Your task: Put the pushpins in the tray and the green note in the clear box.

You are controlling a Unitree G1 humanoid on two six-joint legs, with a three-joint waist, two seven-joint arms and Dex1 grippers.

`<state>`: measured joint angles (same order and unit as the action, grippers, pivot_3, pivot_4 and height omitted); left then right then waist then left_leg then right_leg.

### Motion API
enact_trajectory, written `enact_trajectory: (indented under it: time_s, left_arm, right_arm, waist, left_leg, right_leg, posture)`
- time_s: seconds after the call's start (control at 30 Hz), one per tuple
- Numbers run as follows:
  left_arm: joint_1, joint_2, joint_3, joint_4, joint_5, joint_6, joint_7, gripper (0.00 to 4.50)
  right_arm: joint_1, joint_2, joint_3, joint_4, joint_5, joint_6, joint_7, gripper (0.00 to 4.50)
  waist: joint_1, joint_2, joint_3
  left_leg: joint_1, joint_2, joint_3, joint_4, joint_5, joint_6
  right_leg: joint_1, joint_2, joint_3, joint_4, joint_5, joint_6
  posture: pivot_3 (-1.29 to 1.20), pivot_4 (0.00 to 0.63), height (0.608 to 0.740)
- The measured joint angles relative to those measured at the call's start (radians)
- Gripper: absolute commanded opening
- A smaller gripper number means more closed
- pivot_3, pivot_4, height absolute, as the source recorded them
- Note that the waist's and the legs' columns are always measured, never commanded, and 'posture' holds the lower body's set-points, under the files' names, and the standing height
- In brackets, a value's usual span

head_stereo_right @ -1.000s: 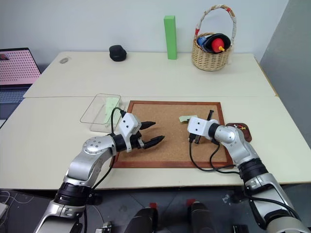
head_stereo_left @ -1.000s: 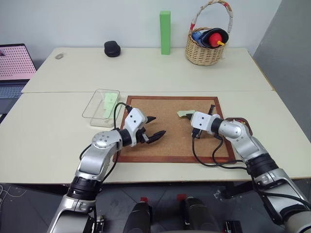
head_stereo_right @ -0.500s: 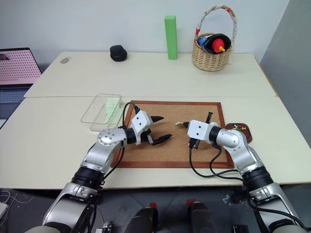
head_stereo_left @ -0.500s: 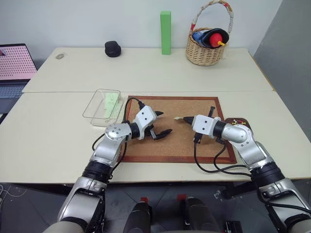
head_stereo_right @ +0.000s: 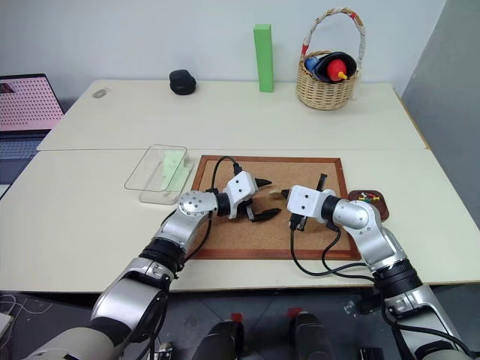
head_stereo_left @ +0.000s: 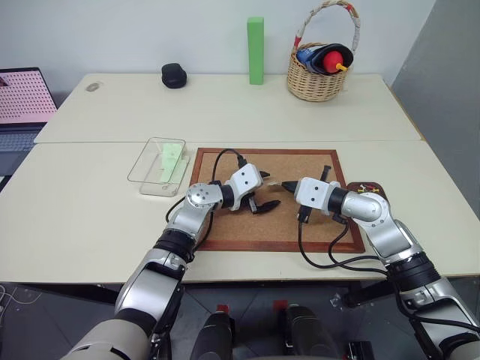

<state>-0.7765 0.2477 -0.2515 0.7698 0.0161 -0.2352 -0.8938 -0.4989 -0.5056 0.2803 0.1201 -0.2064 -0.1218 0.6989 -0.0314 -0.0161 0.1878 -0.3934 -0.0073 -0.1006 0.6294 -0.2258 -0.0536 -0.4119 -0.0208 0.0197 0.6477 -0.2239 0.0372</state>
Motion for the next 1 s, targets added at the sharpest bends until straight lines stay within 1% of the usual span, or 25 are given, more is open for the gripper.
enact_trajectory:
  time_s: [0.23, 0.33, 0.37, 0.43, 0.47, 0.6, 0.67, 0.77, 1.0]
  left_arm:
    - [-0.032, -0.019, 0.0, 0.068, 0.023, -0.044, -0.015, 2.8]
    - [-0.04, -0.021, 0.0, 0.086, 0.029, -0.057, -0.015, 2.37]
    - [-0.042, -0.022, 0.0, 0.089, 0.03, -0.057, -0.015, 2.11]
    - [-0.044, -0.025, 0.0, 0.098, 0.031, -0.061, -0.015, 1.86]
    - [-0.044, -0.027, 0.0, 0.101, 0.033, -0.063, -0.015, 1.62]
    - [-0.045, -0.029, 0.0, 0.106, 0.044, -0.07, -0.014, 0.93]
    - [-0.045, -0.029, 0.0, 0.108, 0.045, -0.07, -0.014, 0.5]
    - [-0.046, -0.031, 0.0, 0.112, 0.045, -0.07, -0.014, 0.0]
    - [-0.052, -0.035, 0.001, 0.126, 0.045, -0.07, -0.015, 0.0]
  right_arm:
    - [0.003, -0.001, -0.003, -0.009, 0.003, 0.003, 0.001, 0.0]
    - [0.003, -0.001, -0.003, -0.009, 0.003, 0.004, 0.003, 0.0]
    - [0.003, -0.001, -0.003, -0.009, 0.003, 0.004, 0.004, 0.0]
    - [0.003, -0.001, -0.004, -0.009, 0.003, 0.004, 0.007, 0.0]
    - [0.003, -0.001, -0.004, -0.009, 0.003, 0.004, 0.008, 0.0]
    - [0.003, -0.001, -0.004, -0.009, 0.003, 0.004, 0.011, 0.0]
    - [0.004, 0.0, -0.004, -0.012, 0.003, 0.004, 0.012, 0.0]
    - [0.01, 0.0, -0.004, -0.023, 0.003, 0.006, 0.012, 0.0]
    - [0.017, 0.0, -0.005, -0.038, 0.003, 0.011, 0.012, 0.0]
  waist:
    - [-0.001, 0.0, 0.0]
    - [-0.001, 0.0, 0.0]
    - [-0.001, 0.0, 0.0]
    - [-0.001, 0.0, 0.0]
    - [-0.001, 0.0, 0.0]
    - [-0.001, 0.0, 0.0]
    - [-0.001, 0.0, 0.0]
    - [-0.001, 0.0, 0.0]
    - [-0.001, 0.0, 0.0]
  left_leg:
    - [0.0, 0.0, 0.0, 0.0, 0.0, 0.0]
    - [0.0, 0.0, 0.0, 0.0, 0.0, 0.0]
    - [0.0, 0.0, 0.0, 0.0, 0.0, 0.0]
    - [0.0, 0.0, 0.0, 0.0, 0.0, 0.0]
    - [0.0, 0.0, 0.0, 0.0, 0.0, 0.0]
    - [0.0, 0.0, 0.0, 0.0, 0.0, 0.0]
    - [0.0, 0.0, 0.0, 0.0, 0.0, 0.0]
    - [0.0, 0.0, 0.0, 0.0, 0.0, 0.0]
    - [0.0, 0.0, 0.0, 0.0, 0.0, 0.0]
  right_leg:
    - [0.0, 0.0, 0.0, 0.0, 0.0, 0.0]
    - [0.0, 0.0, 0.0, 0.0, 0.0, 0.0]
    - [0.0, 0.0, 0.0, 0.0, 0.0, 0.0]
    - [0.0, 0.0, 0.0, 0.0, 0.0, 0.0]
    - [0.0, 0.0, 0.0, 0.0, 0.0, 0.0]
    - [0.0, 0.0, 0.0, 0.0, 0.0, 0.0]
    - [0.0, 0.0, 0.0, 0.0, 0.0, 0.0]
    - [0.0, 0.0, 0.0, 0.0, 0.0, 0.0]
    - [0.0, 0.0, 0.0, 0.0, 0.0, 0.0]
  posture:
    - [0.0, 0.15, 0.74]
    - [0.0, 0.15, 0.74]
    - [0.0, 0.15, 0.74]
    - [0.0, 0.15, 0.74]
    - [0.0, 0.15, 0.74]
    - [0.0, 0.15, 0.74]
    - [0.0, 0.15, 0.74]
    - [0.0, 0.15, 0.74]
    - [0.0, 0.15, 0.74]
